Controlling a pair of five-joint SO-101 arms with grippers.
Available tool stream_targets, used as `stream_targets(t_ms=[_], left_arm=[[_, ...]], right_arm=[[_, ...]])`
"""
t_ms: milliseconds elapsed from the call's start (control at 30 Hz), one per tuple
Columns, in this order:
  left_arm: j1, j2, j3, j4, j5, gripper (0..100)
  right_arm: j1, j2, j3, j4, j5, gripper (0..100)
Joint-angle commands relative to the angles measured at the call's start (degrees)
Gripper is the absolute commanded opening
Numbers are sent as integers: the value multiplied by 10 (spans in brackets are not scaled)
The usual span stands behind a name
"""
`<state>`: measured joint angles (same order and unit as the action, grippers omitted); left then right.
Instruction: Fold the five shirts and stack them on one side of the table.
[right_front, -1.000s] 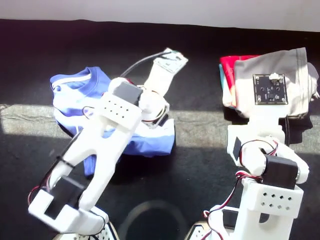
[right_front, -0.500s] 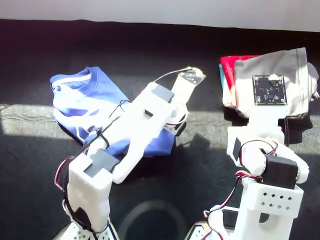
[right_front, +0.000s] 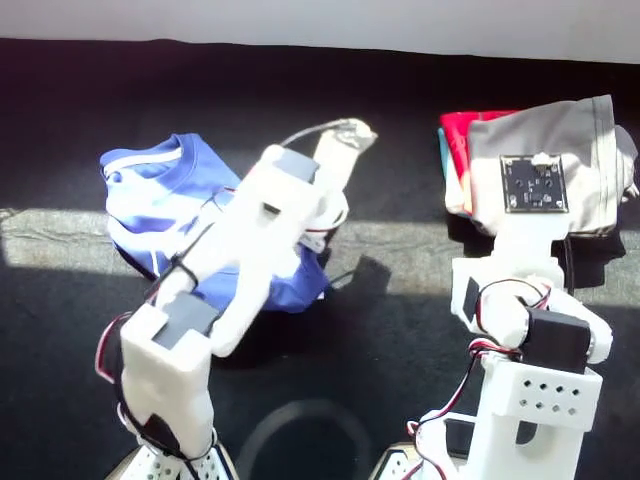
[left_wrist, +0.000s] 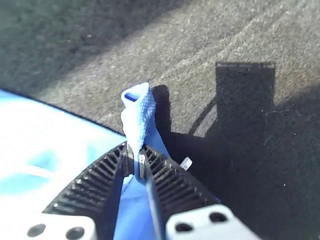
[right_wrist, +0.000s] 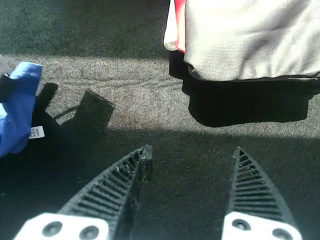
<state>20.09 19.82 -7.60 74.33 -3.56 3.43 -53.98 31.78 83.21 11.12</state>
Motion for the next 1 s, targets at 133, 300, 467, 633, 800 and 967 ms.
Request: stream_targets(t_ms=[133, 300, 467, 633, 800, 967], left_arm=[[-131, -225, -22, 116, -38, 9], [-226, -329, -18, 224, -76, 9], [-434, -383, -13, 258, -147, 9], [-645, -384, 61, 257, -232, 9], [-779, -384, 134, 218, -271, 9], [-859, -384, 186, 164, -304, 9]], right_arm=[[1, -6, 44, -70, -6, 248], [-54, -2, 63, -140, -63, 248], [-155, 64, 33, -182, -80, 248], [-224, 235, -129, -182, -98, 248], [-328, 432, -352, -183, -99, 248], [-427, 684, -584, -185, -152, 248]])
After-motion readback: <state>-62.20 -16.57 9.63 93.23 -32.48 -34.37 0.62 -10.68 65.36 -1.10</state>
